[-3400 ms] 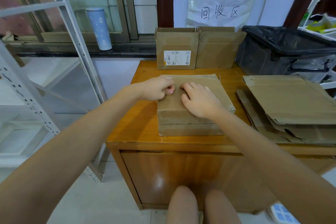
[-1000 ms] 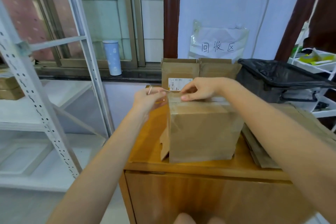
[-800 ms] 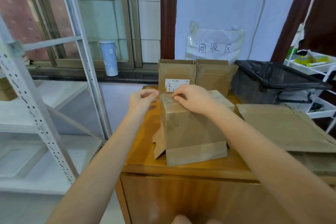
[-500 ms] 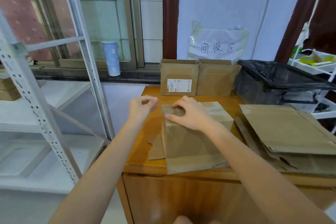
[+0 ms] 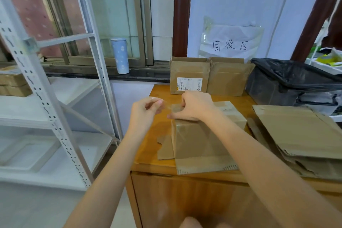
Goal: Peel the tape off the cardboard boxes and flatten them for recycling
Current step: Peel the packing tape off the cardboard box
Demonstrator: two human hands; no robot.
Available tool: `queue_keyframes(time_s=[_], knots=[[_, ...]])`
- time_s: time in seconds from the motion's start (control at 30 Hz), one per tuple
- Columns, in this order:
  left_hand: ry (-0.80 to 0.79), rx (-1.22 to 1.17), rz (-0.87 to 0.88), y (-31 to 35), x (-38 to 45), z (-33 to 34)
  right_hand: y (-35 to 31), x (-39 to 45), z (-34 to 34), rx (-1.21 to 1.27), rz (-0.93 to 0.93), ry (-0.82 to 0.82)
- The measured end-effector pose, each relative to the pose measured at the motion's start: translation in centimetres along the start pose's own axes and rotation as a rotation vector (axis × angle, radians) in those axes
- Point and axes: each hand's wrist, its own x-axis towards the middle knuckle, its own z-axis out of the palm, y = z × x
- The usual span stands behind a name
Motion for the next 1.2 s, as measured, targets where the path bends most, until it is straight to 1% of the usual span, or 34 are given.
queue_keyframes(time_s=[0.07, 0.1, 0.17, 0.27, 0.3, 0.37, 0.4, 0.43, 0.47, 0.53, 0.57, 0.6, 0.63, 0.73, 0.87, 0.97, 1.1, 1.2], knots=[[0.018, -0.003, 0.007, -0.1, -0.1, 0.3, 0.2, -0.1, 0.6, 0.007, -0.026, 0.039], [0.028, -0.007, 0.009, -0.1, 0.0, 0.3, 0.3, -0.2, 1.1, 0.069, -0.044, 0.06], [0.025, 0.016, 0.039, -0.4, 0.3, 0.3, 0.5, -0.5, 2.1, 0.304, -0.082, 0.069], [-0.054, 0.162, 0.149, -0.7, 0.8, 0.0, 0.9, -0.5, 2.6, 0.568, -0.253, 0.049], [-0.079, 0.214, 0.198, -0.5, 1.0, -0.1, 1.1, -0.5, 2.6, 0.647, -0.273, 0.036], [-0.083, 0.288, 0.262, -0.2, 1.3, -0.2, 1.5, -0.5, 2.5, 0.797, -0.218, 0.006], [-0.074, 0.289, 0.247, -0.3, 1.5, -0.3, 1.6, -0.4, 2.4, 0.823, -0.193, 0.005], [-0.087, 0.239, 0.177, -0.4, 1.7, -0.2, 1.7, -0.4, 2.4, 0.816, -0.178, 0.007], [-0.122, 0.145, 0.042, -0.6, 1.6, -0.1, 1.7, -0.3, 2.5, 0.818, -0.165, 0.01], [-0.177, -0.141, -0.277, -1.6, 0.8, 0.5, 1.8, -0.2, 2.5, 0.856, -0.149, 0.025], [-0.153, -0.224, -0.375, -2.4, 0.2, 1.0, 1.8, -0.2, 2.5, 0.874, -0.146, 0.037], [-0.121, -0.219, -0.419, -3.3, -0.4, 1.4, 1.9, -0.2, 2.6, 0.895, -0.145, 0.044], [-0.121, -0.197, -0.435, -4.1, -1.1, 2.0, 2.0, -0.1, 2.6, 0.913, -0.145, 0.05], [-0.169, -0.14, -0.388, -5.3, -2.4, 3.5, 2.0, -0.1, 2.7, 0.933, -0.144, 0.054], [-0.003, -0.129, -0.351, -4.4, -3.2, 5.0, 2.0, -0.1, 2.6, 0.945, -0.122, 0.038], [0.071, -0.075, -0.298, -4.1, -4.0, 5.5, 1.9, -0.1, 2.6, 0.953, -0.111, 0.023], [0.101, -0.051, -0.288, -4.2, -4.0, 5.3, 1.8, -0.2, 2.5, 0.976, -0.103, 0.026], [0.106, -0.11, -0.346, -3.8, -3.6, 5.0, 1.7, -0.2, 2.5, 0.968, -0.107, 0.028]])
